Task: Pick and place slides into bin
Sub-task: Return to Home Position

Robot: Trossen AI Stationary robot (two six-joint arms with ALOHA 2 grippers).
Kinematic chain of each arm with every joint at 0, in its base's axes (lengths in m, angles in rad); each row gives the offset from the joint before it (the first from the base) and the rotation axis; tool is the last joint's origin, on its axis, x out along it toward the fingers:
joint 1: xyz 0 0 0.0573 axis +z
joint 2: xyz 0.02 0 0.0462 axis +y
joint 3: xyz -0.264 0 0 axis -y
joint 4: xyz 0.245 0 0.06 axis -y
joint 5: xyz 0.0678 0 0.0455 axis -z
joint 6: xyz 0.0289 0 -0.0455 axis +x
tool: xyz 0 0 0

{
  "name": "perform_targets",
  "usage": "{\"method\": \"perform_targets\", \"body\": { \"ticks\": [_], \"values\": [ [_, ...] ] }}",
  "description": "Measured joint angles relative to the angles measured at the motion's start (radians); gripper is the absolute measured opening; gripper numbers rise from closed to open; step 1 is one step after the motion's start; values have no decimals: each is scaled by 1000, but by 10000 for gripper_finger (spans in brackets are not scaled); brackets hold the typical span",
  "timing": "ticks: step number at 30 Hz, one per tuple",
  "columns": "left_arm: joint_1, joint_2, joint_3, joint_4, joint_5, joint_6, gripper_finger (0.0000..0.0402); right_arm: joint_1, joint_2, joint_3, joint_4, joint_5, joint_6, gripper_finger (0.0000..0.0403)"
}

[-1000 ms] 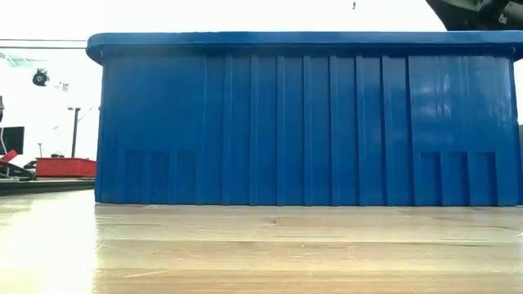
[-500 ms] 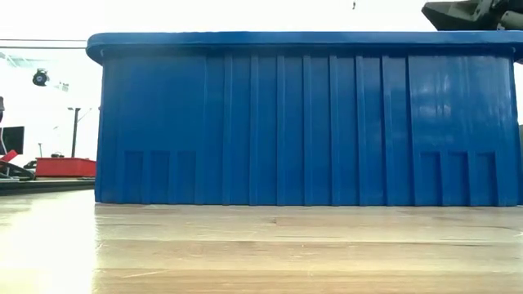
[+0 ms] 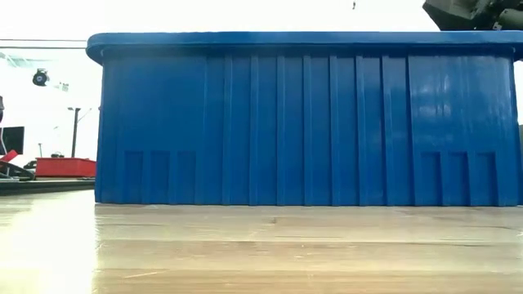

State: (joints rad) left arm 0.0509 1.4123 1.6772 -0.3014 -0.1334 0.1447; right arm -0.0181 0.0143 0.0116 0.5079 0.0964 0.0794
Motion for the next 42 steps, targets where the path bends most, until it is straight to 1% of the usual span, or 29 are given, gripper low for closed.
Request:
{"method": "perform_targets", "body": {
  "ticks": [2,4,7,9,12,15,17,19,21,25,27,31,33,36,39,41,42],
  "values": [
    [0,-36,-6,-77,13,19,2,0,0,0,0,12,7,9],
    [1,-75,-40,-84,20,30,1,0,1,1,-1,26,-1,9],
    [3,-163,-158,-57,23,29,1,0,1,1,-2,78,-9,9],
    [4,-240,-277,-11,22,18,0,0,0,1,-2,129,-9,9],
    [3,-371,-495,173,22,-13,0,0,0,1,-2,194,-9,9],
    [3,-510,-705,339,24,-15,0,0,1,1,-2,219,-10,9],
    [3,-595,-817,346,6,-16,0,0,1,1,-3,219,-10,9],
    [3,-666,-906,310,-35,-65,0,0,1,1,-10,220,-10,9],
    [3,-728,-984,301,-40,-129,0,0,2,1,-23,220,-10,9],
    [3,-848,-1106,384,-40,-158,0,0,2,1,-45,223,3,9],
    [3,-901,-1160,412,-63,-165,0,0,2,1,-44,234,34,9],
    [3,-988,-1282,552,-80,-134,0,0,2,5,-45,259,65,9],
    [3,-1054,-1338,601,-66,-129,0,0,9,16,-45,283,65,9],
    [3,-1141,-1415,607,-24,-122,0,0,19,29,-48,298,51,8],
    [3,-1223,-1475,619,9,-176,0,0,32,44,-49,296,36,9],
    [3,-1267,-1513,608,32,-190,0,0,44,55,-56,263,46,8],
    [3,-1287,-1529,605,53,-187,0,0,51,63,-66,226,50,8]
  ]
}}
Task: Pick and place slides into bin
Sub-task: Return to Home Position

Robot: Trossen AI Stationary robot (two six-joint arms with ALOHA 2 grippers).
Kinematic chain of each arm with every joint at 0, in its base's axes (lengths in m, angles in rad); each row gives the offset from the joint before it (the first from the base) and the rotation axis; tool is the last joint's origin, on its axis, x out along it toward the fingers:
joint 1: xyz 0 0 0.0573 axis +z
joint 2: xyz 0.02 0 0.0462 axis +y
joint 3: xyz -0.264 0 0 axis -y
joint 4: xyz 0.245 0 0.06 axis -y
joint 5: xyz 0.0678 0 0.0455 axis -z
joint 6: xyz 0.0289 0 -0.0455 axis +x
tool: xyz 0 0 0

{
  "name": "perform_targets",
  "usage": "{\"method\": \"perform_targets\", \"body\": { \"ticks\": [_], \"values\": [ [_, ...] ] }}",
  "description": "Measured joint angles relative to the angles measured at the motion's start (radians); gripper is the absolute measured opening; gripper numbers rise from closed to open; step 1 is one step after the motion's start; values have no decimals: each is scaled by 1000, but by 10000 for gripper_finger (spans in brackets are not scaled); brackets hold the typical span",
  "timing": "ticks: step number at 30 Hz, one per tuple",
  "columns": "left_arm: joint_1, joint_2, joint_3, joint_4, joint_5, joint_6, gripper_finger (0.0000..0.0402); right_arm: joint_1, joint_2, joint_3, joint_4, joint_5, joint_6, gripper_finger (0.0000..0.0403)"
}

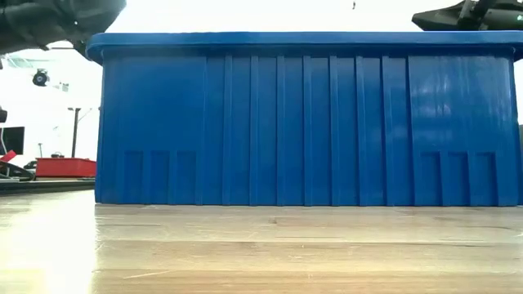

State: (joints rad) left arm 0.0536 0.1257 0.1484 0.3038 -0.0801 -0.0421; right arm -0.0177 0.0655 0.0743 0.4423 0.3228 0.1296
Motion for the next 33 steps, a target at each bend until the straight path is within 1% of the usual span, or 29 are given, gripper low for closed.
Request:
{"method": "perform_targets", "body": {
  "ticks": [2,4,6,8,12,15,20,22,24,25,33],
  "values": [
    [-1,-40,-25,8,61,23,0,0,12,13,-38,-85,-13,8],
    [-1,-80,-47,11,80,15,0,0,26,29,-81,-125,-40,9],
    [-1,-102,-72,18,82,-15,0,0,37,36,-103,-122,-44,8],
    [-1,-98,-109,32,90,-43,0,0,50,36,-104,-123,-53,8],
    [-2,-74,-140,63,85,-57,0,0,66,28,-105,-141,-77,8],
    [-2,-56,-140,45,86,-57,0,0,77,24,-102,-159,-73,8],
    [-2,-54,-140,50,85,-57,0,0,80,-1,-95,-256,-43,8],
    [-2,-57,-141,50,85,-57,0,0,80,-24,-73,-270,-12,8],
    [-2,-66,-141,47,86,-57,0,0,77,-56,-6,-271,41,8],
    [-2,-69,-141,49,86,-57,0,-1,76,-57,-10,-270,53,8],
    [-2,-89,-141,50,109,-56,0,-2,72,-63,23,-296,-23,8]
  ]
}}
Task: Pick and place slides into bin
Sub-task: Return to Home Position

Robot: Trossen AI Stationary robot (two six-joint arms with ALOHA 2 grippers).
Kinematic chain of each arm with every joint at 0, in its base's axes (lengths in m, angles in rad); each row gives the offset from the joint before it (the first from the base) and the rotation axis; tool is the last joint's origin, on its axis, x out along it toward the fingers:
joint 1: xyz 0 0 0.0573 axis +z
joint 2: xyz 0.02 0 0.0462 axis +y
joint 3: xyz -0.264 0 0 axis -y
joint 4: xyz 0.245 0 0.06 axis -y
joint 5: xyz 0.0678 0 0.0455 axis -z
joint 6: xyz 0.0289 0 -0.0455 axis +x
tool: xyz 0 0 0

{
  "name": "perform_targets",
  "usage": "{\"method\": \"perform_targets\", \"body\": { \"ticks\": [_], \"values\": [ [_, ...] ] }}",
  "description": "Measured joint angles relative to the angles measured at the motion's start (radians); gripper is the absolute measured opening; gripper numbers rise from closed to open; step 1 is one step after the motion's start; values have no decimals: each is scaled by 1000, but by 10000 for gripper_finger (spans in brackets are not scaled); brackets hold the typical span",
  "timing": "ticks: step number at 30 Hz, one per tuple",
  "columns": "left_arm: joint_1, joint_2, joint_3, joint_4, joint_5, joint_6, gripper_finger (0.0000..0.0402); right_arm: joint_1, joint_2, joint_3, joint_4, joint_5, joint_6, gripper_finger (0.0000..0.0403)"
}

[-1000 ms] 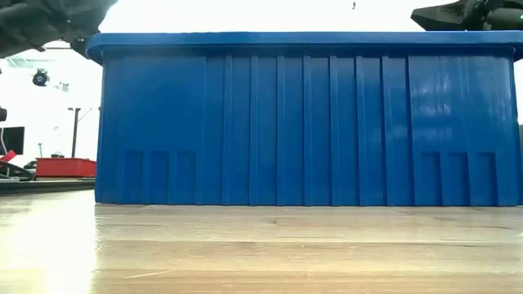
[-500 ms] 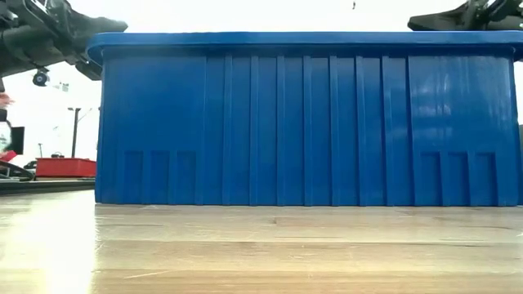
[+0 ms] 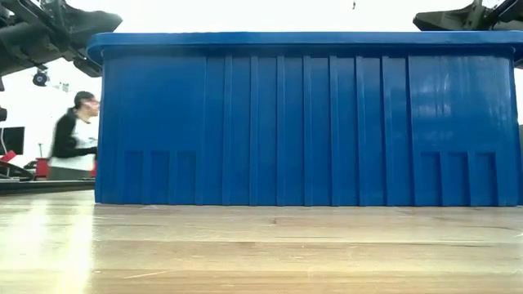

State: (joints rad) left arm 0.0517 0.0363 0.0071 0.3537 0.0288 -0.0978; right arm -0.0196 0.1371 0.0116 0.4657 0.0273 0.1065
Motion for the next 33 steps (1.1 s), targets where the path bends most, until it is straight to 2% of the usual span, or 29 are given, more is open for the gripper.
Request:
{"method": "perform_targets", "body": {
  "ticks": [7,13,17,22,33],
  "values": [
    [0,23,0,-5,4,7,0,0,0,5,-61,-26,-7,8],
    [0,71,-1,-5,3,109,0,0,0,4,-58,-26,-5,8],
    [1,126,-1,-43,3,105,0,0,0,3,-58,-26,-3,8],
    [1,172,-1,-7,3,102,0,0,0,3,-58,-26,-2,8],
    [0,124,-2,26,24,105,0,0,2,4,-66,-27,-5,8]
  ]
}}
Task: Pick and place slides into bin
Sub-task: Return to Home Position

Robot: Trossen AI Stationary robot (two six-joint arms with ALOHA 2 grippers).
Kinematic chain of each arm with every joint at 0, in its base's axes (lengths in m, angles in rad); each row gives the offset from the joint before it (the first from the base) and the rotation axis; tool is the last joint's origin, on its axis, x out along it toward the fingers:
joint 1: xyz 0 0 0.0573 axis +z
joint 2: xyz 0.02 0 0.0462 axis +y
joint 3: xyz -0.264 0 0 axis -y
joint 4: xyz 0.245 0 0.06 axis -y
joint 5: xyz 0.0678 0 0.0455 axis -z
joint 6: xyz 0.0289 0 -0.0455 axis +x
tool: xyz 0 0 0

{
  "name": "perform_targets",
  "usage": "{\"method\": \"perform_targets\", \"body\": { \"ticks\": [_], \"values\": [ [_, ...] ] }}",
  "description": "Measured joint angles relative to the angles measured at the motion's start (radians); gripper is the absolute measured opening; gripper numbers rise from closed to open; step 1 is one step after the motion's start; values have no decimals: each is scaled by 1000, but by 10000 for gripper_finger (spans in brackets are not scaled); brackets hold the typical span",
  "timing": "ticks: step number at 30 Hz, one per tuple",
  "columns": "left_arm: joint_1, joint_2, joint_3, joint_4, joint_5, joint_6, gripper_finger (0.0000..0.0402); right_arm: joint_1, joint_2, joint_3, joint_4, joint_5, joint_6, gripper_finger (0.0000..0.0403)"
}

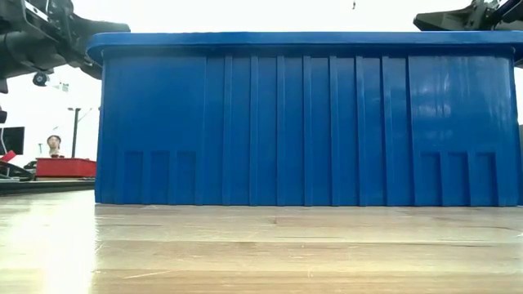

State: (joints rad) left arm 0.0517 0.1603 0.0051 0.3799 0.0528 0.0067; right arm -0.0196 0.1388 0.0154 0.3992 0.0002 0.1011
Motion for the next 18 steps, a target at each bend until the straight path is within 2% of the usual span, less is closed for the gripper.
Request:
{"method": "perform_targets", "body": {
  "ticks": [12,18],
  "values": [
    [0,-30,0,4,-5,0,0,0,0,-10,156,0,-50,8],
    [0,-18,0,5,-5,0,0,0,4,-9,147,0,-50,8]
  ]
}}
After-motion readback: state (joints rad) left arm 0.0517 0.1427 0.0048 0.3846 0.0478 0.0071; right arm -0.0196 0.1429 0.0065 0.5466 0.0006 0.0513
